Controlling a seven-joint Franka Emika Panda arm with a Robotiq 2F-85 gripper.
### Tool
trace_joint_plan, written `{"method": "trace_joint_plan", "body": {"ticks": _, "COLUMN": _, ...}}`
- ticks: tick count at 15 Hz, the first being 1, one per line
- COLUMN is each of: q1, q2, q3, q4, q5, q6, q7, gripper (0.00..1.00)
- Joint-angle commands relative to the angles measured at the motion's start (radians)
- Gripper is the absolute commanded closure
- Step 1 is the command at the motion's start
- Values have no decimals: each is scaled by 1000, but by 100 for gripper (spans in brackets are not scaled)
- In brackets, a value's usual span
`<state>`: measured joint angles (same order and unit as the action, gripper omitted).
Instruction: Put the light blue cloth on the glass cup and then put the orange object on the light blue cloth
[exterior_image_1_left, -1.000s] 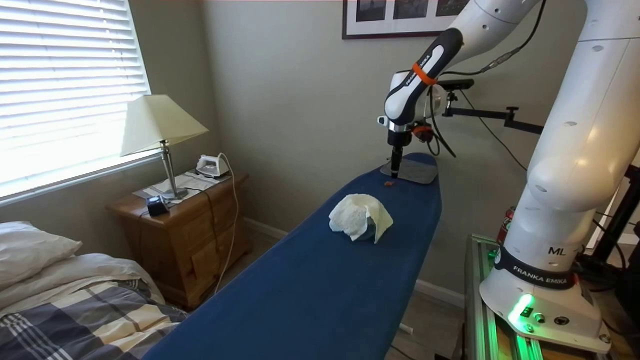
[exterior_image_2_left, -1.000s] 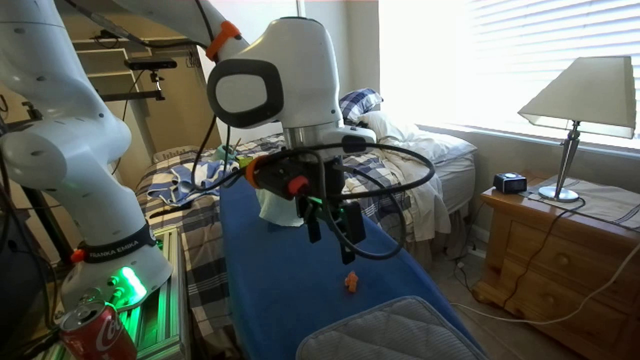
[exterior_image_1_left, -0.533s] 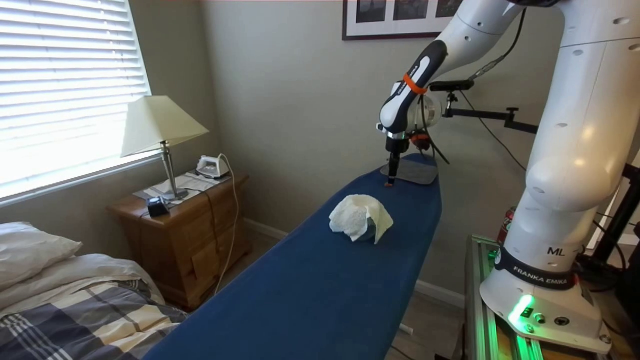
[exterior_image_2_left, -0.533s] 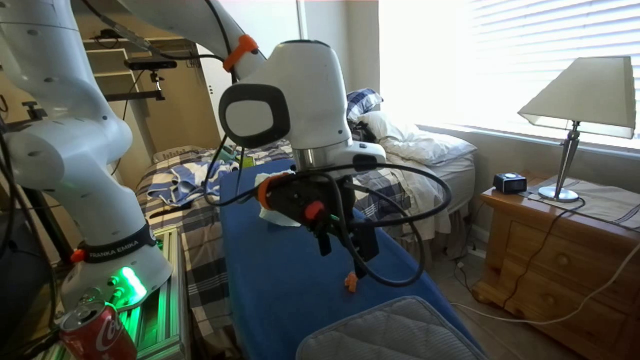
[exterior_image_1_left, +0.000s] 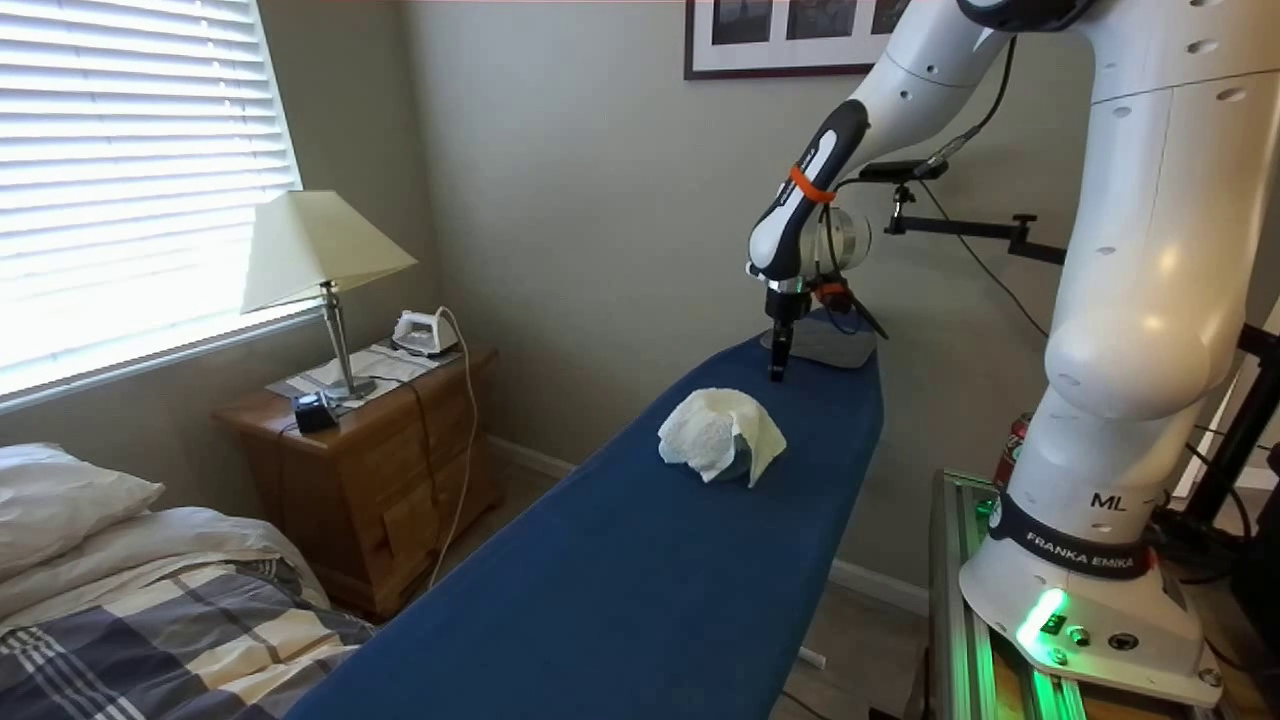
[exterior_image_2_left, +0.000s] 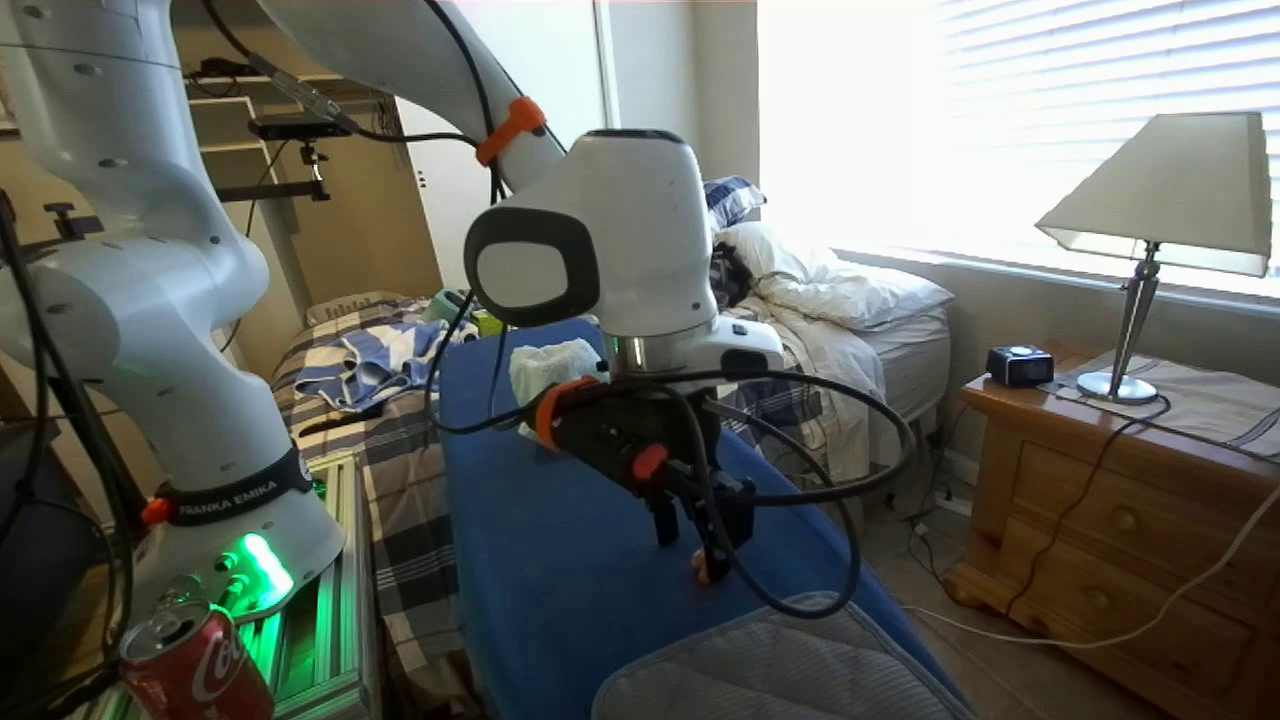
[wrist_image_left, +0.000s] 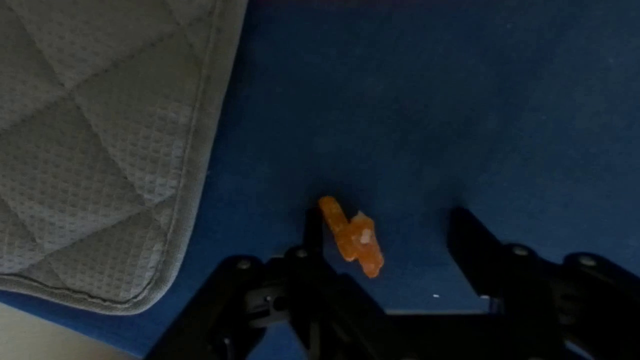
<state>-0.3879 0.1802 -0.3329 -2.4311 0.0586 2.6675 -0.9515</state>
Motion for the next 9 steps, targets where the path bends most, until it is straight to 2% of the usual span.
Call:
{"method": "trace_joint_plan", "body": {"ticks": 1, "q1": -37, "q2": 26, "q3": 32, "q4": 27, "q5": 24, "q6": 5, "q7": -33, "gripper": 23}}
{"method": "trace_joint_plan", "body": {"ticks": 3, "q1": -41, "q2": 23, "q3": 37, "q4": 27, "q5": 21, "q6": 8, "q7": -33, "gripper": 15}}
{"method": "trace_joint_plan", "body": {"ticks": 5, "q1": -43, "q2": 16, "q3": 43, "q4": 25, "q5": 20, "q6": 4, "q7": -35, "gripper": 23}}
{"method": "trace_joint_plan", "body": {"ticks": 8, "q1": -40, "q2": 8, "q3": 46, "q4": 21, "q5": 15, "q6": -1, "q7": -34, "gripper": 44}}
{"method": "trace_joint_plan", "body": {"ticks": 9, "q1": -40, "q2": 8, "q3": 47, "q4": 22, "q5": 14, "q6": -1, "q7": -33, "gripper": 42}}
